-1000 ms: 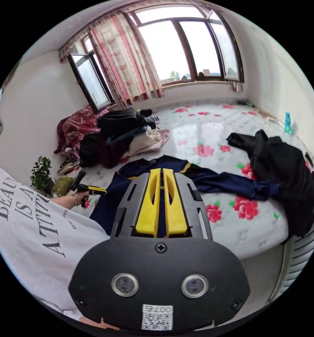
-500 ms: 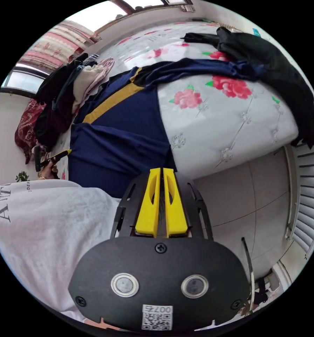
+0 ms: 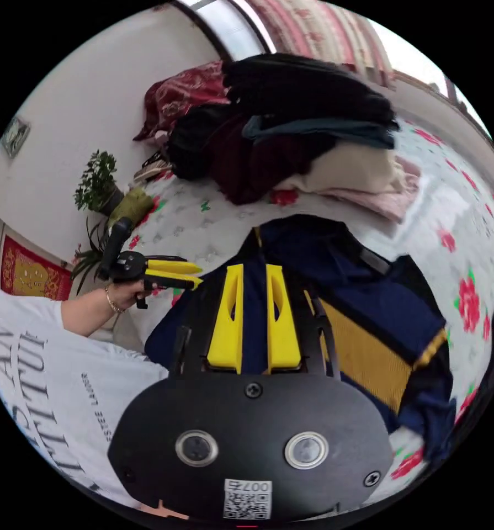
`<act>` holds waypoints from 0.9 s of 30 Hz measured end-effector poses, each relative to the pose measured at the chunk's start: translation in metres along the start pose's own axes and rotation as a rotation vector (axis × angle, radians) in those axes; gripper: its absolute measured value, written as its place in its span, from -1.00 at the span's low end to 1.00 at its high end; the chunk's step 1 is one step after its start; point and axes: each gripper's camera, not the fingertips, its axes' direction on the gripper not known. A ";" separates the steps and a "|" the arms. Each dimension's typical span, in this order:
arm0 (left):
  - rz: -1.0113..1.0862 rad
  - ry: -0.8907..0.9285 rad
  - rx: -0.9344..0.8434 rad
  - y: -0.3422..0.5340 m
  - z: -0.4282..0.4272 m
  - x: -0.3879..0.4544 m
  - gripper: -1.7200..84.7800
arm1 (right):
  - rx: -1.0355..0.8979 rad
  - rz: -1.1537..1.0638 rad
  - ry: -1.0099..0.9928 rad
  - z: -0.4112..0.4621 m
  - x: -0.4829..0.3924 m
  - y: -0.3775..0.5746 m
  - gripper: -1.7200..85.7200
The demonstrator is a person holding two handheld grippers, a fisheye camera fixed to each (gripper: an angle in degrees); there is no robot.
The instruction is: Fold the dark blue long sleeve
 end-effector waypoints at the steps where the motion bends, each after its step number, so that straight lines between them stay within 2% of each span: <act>1: -0.003 -0.006 -0.015 -0.001 0.002 -0.004 -0.74 | -0.022 -0.012 -0.011 0.014 -0.002 -0.016 -0.81; 6: -0.018 -0.048 -0.032 -0.002 0.004 -0.022 -0.85 | -0.211 -0.032 0.051 0.127 -0.003 -0.108 -0.80; 9: -0.060 0.009 -0.025 -0.001 0.002 -0.040 -0.95 | -0.348 -0.032 0.136 0.173 0.013 -0.122 -0.87; 11: -0.107 0.054 -0.017 0.001 0.000 -0.054 -0.97 | -0.254 -0.063 0.183 0.160 0.019 -0.126 -0.92; 13: -0.189 0.104 0.010 0.008 -0.004 -0.073 -0.98 | -0.144 -0.060 0.101 0.129 0.034 -0.127 -0.94; 15: -0.255 0.143 0.046 0.015 -0.008 -0.086 -0.98 | -0.007 0.056 -0.002 0.090 0.077 -0.118 -0.95; 17: -0.334 0.200 0.060 0.021 -0.008 -0.101 -0.98 | -0.001 0.141 -0.128 0.084 0.112 -0.115 -0.95; 20: -0.432 0.295 0.072 0.027 -0.008 -0.120 -0.98 | -0.027 0.200 -0.096 0.085 0.149 -0.110 -0.92; 23: -0.431 0.266 0.080 0.029 -0.017 -0.121 -0.98 | 0.026 0.200 -0.144 0.054 0.169 -0.094 -0.90; 27: -0.399 0.197 0.135 0.035 -0.044 -0.121 -0.93 | 0.022 0.166 -0.031 -0.011 0.181 -0.019 -0.87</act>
